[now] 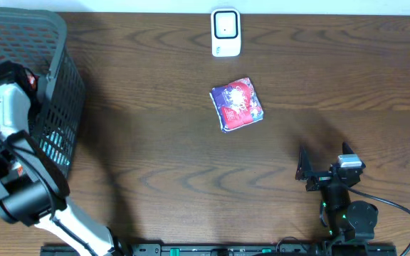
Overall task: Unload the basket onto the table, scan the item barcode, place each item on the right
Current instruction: 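Reach the left gripper back into the basket and grasp the mint-green pack, then place the mint-green pack left of the purple package, release, then reach into the basket and grasp the red-orange candy bar with left gripper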
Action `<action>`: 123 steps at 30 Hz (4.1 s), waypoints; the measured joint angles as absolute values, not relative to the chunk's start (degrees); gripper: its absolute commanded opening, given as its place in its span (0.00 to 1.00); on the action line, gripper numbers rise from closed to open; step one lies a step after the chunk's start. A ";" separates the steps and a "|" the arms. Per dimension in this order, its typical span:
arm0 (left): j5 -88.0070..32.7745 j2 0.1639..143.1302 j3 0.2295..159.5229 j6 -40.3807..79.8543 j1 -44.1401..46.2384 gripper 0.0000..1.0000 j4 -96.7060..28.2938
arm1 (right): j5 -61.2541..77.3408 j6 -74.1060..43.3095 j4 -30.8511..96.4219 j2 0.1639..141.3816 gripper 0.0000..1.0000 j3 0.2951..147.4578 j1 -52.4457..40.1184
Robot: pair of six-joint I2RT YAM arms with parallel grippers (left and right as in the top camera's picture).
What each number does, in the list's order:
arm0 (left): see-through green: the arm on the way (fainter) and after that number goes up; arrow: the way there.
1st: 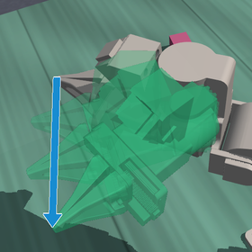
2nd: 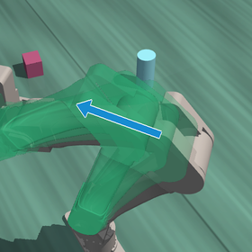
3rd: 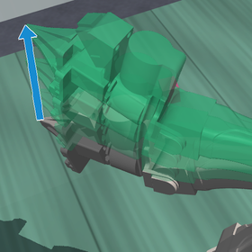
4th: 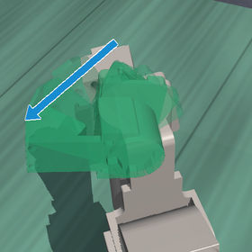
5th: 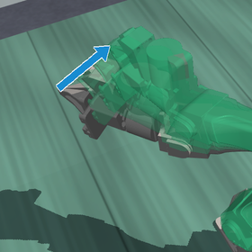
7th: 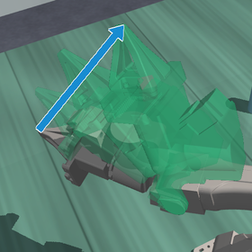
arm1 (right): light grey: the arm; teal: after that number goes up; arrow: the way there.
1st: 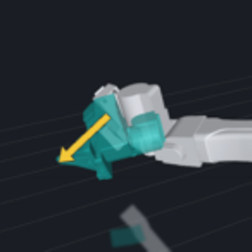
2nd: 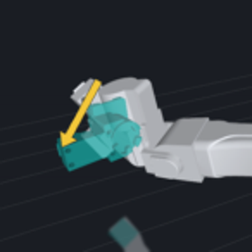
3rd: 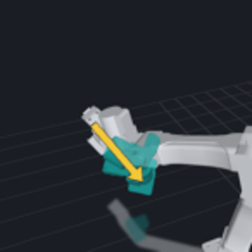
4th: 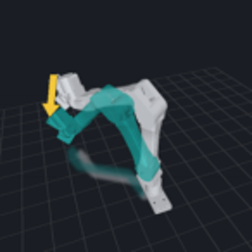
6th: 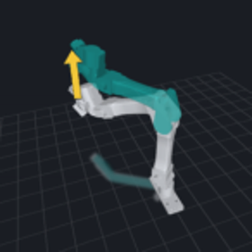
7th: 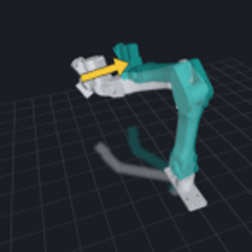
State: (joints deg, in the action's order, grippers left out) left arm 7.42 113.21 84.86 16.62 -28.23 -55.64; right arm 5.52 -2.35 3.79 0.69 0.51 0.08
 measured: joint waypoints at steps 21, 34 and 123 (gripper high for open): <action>7.44 117.58 91.83 13.54 -26.39 0.07 -58.65 | 5.54 -2.35 3.79 0.69 0.99 0.51 0.08; 4.45 81.14 107.66 18.44 -26.20 0.08 -53.12 | 5.54 -2.35 3.79 0.69 0.99 0.51 0.08; 5.32 108.66 104.38 2.55 -32.03 0.95 -51.88 | 5.54 -2.35 3.79 0.69 0.99 0.51 0.08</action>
State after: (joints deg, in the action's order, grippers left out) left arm 5.32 108.66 104.38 2.55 -32.03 -51.88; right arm 5.54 -2.35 3.79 0.69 0.51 0.08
